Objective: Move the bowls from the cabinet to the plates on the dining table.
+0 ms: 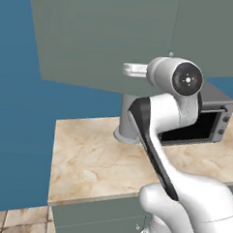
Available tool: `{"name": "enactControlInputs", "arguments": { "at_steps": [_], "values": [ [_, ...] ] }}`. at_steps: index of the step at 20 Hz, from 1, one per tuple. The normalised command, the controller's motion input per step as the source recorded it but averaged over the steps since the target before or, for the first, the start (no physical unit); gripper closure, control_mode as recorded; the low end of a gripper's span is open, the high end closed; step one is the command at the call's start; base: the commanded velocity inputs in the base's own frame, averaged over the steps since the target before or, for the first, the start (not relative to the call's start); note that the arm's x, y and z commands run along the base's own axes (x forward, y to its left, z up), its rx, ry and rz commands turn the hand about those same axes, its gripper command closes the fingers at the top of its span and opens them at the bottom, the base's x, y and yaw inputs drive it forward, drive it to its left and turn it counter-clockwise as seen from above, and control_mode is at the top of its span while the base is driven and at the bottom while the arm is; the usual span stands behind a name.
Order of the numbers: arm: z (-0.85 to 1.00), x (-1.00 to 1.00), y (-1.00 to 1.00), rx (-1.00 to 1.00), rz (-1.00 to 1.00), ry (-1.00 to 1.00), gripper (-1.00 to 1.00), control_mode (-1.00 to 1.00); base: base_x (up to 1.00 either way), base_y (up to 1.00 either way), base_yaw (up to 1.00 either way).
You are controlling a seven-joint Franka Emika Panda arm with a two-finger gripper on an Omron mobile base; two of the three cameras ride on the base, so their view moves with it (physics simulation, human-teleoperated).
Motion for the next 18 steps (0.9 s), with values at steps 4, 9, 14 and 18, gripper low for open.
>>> {"name": "enactControlInputs", "arguments": {
  "at_steps": [4,9,14,18],
  "values": [
    [0.0,-0.54,0.66,-0.01,-0.06,0.0,1.0,-1.0,0.0,0.0,0.0],
    [0.0,-0.44,0.71,-0.02,-0.07,0.0,1.0,-1.0,0.0,0.0,0.0],
    [0.0,-0.4,0.69,-0.02,-0.07,0.0,1.0,-1.0,0.0,0.0,0.0],
    [0.0,-0.41,0.68,-0.01,-0.07,0.0,1.0,-1.0,0.0,0.0,0.0]
  ]
}}
